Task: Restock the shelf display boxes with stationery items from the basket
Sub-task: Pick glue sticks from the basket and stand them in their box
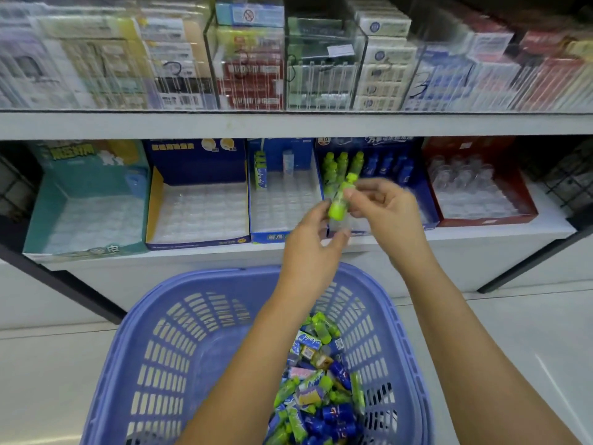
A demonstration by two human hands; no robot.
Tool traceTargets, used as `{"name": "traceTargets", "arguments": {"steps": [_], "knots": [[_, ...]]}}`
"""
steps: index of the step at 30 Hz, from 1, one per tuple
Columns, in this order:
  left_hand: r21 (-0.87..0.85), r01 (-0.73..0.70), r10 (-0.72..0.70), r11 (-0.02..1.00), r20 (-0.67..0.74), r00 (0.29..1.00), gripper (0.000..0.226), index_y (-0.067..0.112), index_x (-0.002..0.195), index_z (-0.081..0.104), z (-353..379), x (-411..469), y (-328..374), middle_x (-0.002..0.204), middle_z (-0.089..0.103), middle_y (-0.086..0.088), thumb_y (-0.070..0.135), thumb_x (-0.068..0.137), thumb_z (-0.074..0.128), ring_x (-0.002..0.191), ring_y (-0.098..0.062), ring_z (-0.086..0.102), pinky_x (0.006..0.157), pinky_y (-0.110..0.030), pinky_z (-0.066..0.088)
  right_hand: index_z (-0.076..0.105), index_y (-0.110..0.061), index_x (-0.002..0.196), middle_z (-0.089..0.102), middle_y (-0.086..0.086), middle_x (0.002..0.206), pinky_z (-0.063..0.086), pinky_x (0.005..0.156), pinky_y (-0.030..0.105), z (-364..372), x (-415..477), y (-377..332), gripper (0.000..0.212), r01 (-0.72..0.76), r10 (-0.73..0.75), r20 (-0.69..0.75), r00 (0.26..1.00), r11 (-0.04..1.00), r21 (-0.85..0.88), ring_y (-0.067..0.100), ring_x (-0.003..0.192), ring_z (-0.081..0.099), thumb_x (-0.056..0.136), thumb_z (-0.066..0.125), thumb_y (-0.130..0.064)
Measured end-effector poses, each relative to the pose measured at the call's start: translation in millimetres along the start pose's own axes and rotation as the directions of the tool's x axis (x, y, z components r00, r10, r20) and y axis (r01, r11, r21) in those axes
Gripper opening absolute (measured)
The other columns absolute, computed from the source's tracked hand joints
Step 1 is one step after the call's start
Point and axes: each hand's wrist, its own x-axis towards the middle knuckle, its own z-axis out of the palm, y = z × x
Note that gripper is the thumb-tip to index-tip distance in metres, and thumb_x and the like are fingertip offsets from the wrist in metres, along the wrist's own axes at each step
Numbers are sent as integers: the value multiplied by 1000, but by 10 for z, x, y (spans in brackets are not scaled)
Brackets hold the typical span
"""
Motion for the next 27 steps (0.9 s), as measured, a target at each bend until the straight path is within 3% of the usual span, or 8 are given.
{"name": "traceTargets", "arguments": {"steps": [3, 5, 7, 11, 13, 16, 25, 27], "knots": [[418, -74, -26, 905, 229, 973, 64, 18, 149, 26, 171, 76, -101, 153, 32, -1, 26, 93, 56, 140, -16, 31, 113, -26, 25, 67, -4, 105, 67, 0, 83, 48, 65, 14, -43, 439, 194, 25, 22, -55, -129, 990, 969, -246, 7, 72, 62, 85, 66, -20], [655, -205, -33, 728, 332, 943, 68, 12, 151, 16, 241, 85, -189, 159, 13, -5, 27, 95, 51, 146, -18, 11, 118, -28, 7, 67, -4, 106, 69, 6, 90, 44, 66, 13, -47, 683, 319, 27, 4, -60, -156, 986, 943, -332, 13, 80, 63, 82, 67, -18], [756, -289, -8, 588, 363, 932, 70, 8, 151, 10, 264, 87, -262, 160, 7, -7, 27, 96, 49, 147, -18, 5, 118, -29, -4, 66, -2, 104, 70, 11, 93, 39, 62, 8, -24, 852, 424, 28, 27, -98, -171, 980, 927, -375, 14, 80, 61, 80, 70, -15], [761, -330, 65, 558, 357, 932, 68, 9, 151, 8, 250, 90, -335, 160, 8, -6, 25, 97, 45, 147, -17, 5, 117, -27, -7, 63, 0, 105, 63, 5, 82, 35, 57, -2, 56, 992, 553, 28, 130, -207, -151, 967, 904, -406, 12, 74, 54, 79, 69, -10], [752, -343, 78, 563, 365, 928, 68, 9, 151, 8, 242, 85, -355, 160, 8, -6, 25, 97, 45, 147, -17, 5, 116, -26, -8, 64, -2, 109, 65, 6, 84, 38, 64, 4, 76, 1014, 579, 30, 166, -237, -112, 965, 884, -438, 14, 77, 57, 81, 68, -11], [743, -359, 92, 565, 375, 922, 68, 9, 151, 7, 231, 82, -374, 160, 8, -6, 25, 97, 45, 147, -17, 4, 116, -25, -8, 66, -2, 101, 69, 14, 86, 45, 71, 26, 84, 1015, 583, 22, 250, -303, -13, 953, 807, -535, 25, 81, 64, 80, 67, -12], [731, -355, 105, 583, 365, 925, 68, 10, 151, 9, 246, 74, -396, 160, 8, -5, 24, 96, 46, 147, -16, 4, 116, -25, -8, 57, 2, 109, 64, 19, 98, 50, 77, 41, 118, 998, 562, 31, 270, -284, 77, 956, 744, -612, 33, 87, 63, 82, 65, -10], [733, -354, 109, 580, 360, 926, 68, 9, 151, 9, 250, 75, -407, 160, 9, -5, 23, 96, 47, 147, -16, 4, 116, -25, -7, 56, 1, 110, 65, 18, 99, 50, 76, 36, 120, 1020, 553, 30, 231, -238, 74, 968, 742, -630, 33, 88, 63, 84, 64, -12]]}}
